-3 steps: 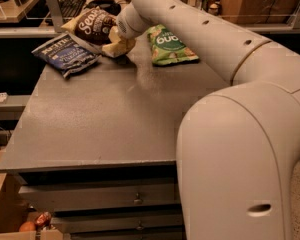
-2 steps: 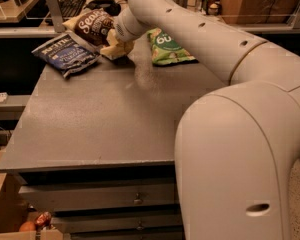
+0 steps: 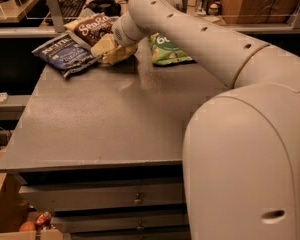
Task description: Move brown chip bag near blue chip bag
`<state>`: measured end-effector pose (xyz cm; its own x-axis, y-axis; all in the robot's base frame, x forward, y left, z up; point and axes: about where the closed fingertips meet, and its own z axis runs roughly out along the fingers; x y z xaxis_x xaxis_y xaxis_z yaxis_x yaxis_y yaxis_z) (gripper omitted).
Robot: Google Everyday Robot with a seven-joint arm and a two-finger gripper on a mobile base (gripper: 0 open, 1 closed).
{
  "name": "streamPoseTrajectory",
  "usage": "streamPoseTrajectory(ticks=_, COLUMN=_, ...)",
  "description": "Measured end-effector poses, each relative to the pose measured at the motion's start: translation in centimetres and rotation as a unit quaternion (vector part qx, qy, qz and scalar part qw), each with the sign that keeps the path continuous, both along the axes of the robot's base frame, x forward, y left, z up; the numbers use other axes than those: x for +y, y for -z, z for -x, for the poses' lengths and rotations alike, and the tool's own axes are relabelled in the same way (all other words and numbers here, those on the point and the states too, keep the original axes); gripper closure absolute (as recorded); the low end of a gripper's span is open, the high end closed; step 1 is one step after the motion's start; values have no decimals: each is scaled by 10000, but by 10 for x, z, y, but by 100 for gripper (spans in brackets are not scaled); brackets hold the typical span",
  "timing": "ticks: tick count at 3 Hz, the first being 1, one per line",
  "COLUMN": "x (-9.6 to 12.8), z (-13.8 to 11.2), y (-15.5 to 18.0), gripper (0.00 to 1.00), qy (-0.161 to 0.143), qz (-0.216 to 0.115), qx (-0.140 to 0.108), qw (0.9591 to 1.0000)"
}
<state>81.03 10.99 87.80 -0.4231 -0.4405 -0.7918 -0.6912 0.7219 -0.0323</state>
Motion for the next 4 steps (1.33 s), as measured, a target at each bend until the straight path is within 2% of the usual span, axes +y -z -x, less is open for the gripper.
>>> streamPoseTrajectory(ticks=1, x=-1, z=8, y=-10, gripper=0, qy=-54, qz=-214, qx=-83, qw=9997)
streamPoseTrajectory(ticks=2, x=-15, z=28, y=-42, gripper=0, qy=-279, qz=-357, qx=-518, qw=9976)
streamPoseTrajectory(ticks=3, x=-44, z=65, y=-89, gripper=0, qy=-680, qz=-475, qx=-922, qw=9923)
streamPoseTrajectory(ticks=4, x=-101, z=106, y=-136, gripper=0, qy=-1121, qz=-322, qx=-1235, qw=9855)
